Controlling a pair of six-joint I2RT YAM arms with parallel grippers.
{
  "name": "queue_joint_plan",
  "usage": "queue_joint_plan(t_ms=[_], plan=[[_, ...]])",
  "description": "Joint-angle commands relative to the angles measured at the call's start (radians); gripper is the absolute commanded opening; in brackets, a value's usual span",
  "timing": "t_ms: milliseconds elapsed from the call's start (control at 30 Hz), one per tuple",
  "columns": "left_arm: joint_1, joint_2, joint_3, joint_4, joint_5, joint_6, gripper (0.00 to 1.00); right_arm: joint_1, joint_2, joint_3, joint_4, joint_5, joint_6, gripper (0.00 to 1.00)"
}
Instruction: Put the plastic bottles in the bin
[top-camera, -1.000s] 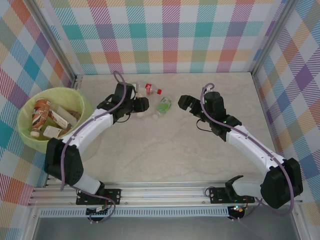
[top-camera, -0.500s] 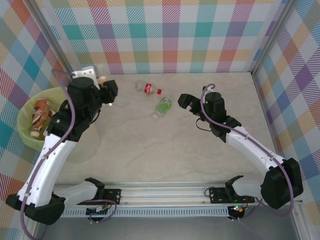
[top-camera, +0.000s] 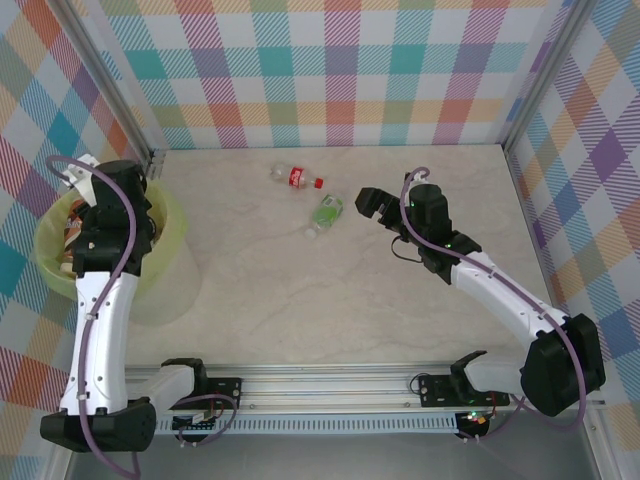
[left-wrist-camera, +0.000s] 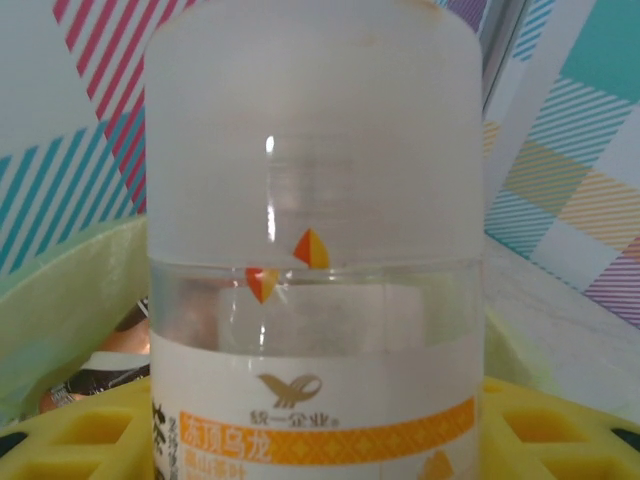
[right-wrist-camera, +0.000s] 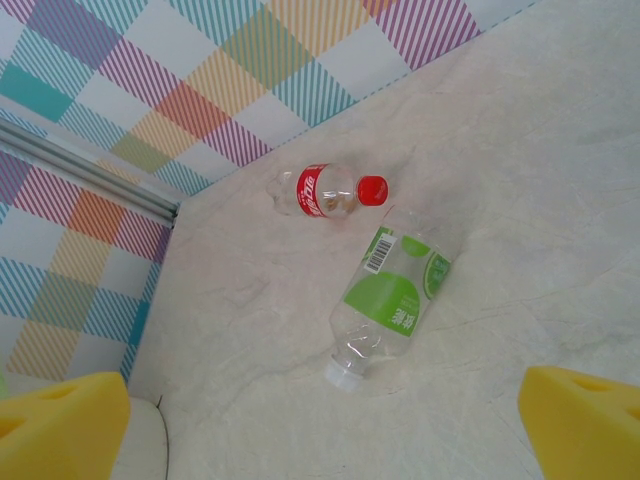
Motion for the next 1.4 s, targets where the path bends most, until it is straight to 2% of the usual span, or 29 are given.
queue_joint_plan(t_ms=[0,67,167,200,333,433,533,600,967,1100,1200,1267,1367], plan=[[0.078,-0.017,-0.035,-0.021,0.134,-0.077,0.04,0.001,-0.014,0.001,0.005,0.013,0.002,1.00],[0.123,-0.013,-0.052,-0.033,0.202,-0.097,0.11,0.002,-0.004,0.005,-0.001,0.009,0.005,1.00],[0.149,-0.019,-0.079,-0.035,0.241,-0.102,0.22,0.001,0.018,0.024,-0.015,-0.005,0.007,1.00],[0.152,-0.026,-0.088,-0.031,0.249,-0.096,0.30,0.001,0.027,0.032,-0.020,-0.012,0.007,1.00],[0.153,-0.061,-0.110,-0.013,0.278,-0.083,0.73,0.001,0.065,0.062,-0.033,-0.030,0.014,1.00],[0.153,-0.082,-0.108,-0.006,0.339,-0.058,0.89,0.001,0.094,0.084,-0.041,-0.043,0.028,1.00],[0.153,-0.089,-0.092,-0.020,0.405,-0.043,0.99,0.001,0.134,0.113,-0.058,-0.067,0.033,1.00],[0.153,-0.092,-0.083,-0.025,0.458,-0.031,1.00,0.001,0.166,0.139,-0.080,-0.093,0.032,1.00],[0.153,-0.170,-0.126,0.122,0.979,-0.047,1.00,0.001,0.394,0.314,-0.205,-0.175,0.057,1.00],[0.152,-0.185,-0.161,0.199,1.178,-0.078,1.00,0.001,0.506,0.419,-0.295,-0.126,0.072,0.98],[0.153,-0.197,-0.216,0.295,1.312,-0.129,1.00,0.002,0.622,0.538,-0.383,-0.085,0.017,0.96],[0.153,-0.202,-0.258,0.361,1.375,-0.176,1.00,0.001,0.709,0.625,-0.439,-0.077,-0.012,0.95],[0.150,-0.207,-0.298,0.380,1.399,-0.208,1.00,0.001,0.831,0.776,-0.540,-0.075,-0.039,0.94]])
